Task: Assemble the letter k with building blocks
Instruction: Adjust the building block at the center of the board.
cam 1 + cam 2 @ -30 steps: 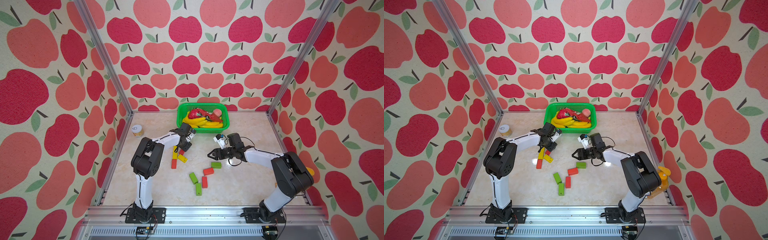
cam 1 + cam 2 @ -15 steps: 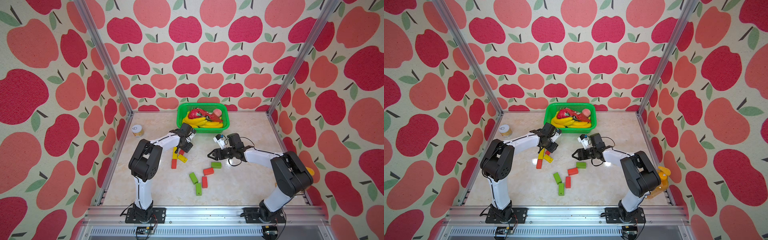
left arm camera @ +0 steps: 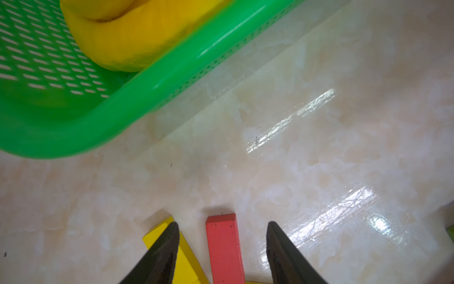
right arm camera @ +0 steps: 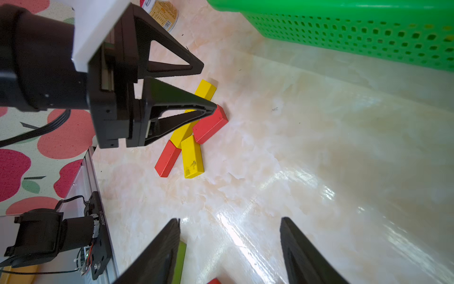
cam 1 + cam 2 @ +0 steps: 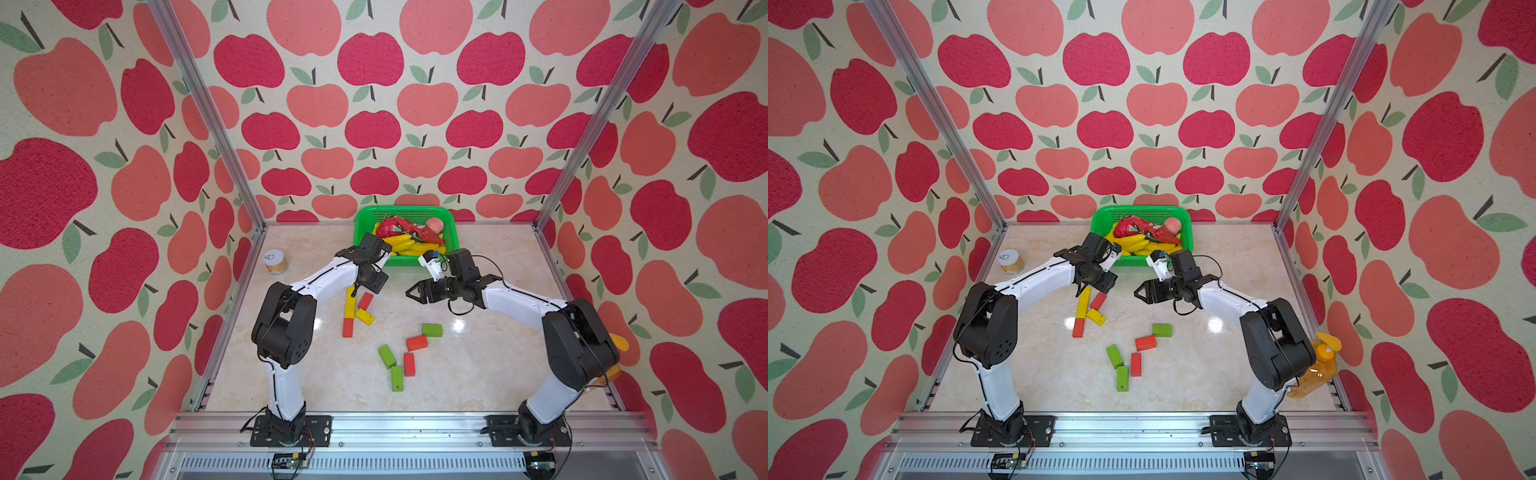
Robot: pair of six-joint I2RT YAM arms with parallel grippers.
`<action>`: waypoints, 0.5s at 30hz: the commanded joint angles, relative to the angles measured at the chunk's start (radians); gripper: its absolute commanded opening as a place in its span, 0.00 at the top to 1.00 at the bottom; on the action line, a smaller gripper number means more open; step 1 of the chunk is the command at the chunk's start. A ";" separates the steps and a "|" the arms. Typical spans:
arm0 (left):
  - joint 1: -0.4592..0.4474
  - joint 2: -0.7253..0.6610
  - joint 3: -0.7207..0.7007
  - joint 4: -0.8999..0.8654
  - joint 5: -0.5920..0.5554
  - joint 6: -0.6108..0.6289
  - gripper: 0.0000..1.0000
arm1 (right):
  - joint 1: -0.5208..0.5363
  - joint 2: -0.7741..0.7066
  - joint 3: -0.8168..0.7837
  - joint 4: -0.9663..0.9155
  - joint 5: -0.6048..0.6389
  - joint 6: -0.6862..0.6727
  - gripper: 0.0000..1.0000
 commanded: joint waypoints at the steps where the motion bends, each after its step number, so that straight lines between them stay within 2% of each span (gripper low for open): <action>1: 0.016 0.041 0.001 -0.036 0.022 -0.002 0.38 | 0.014 0.052 0.020 -0.055 -0.041 0.004 0.28; 2: 0.016 0.049 0.002 -0.045 0.032 0.000 0.38 | 0.014 0.056 0.019 -0.048 -0.048 0.011 0.25; 4: 0.018 0.067 -0.003 -0.062 0.034 -0.001 0.38 | 0.015 0.062 0.014 -0.038 -0.045 0.022 0.01; 15: 0.025 0.068 -0.053 -0.058 0.063 -0.011 0.40 | 0.016 0.060 -0.022 0.030 -0.071 0.074 0.01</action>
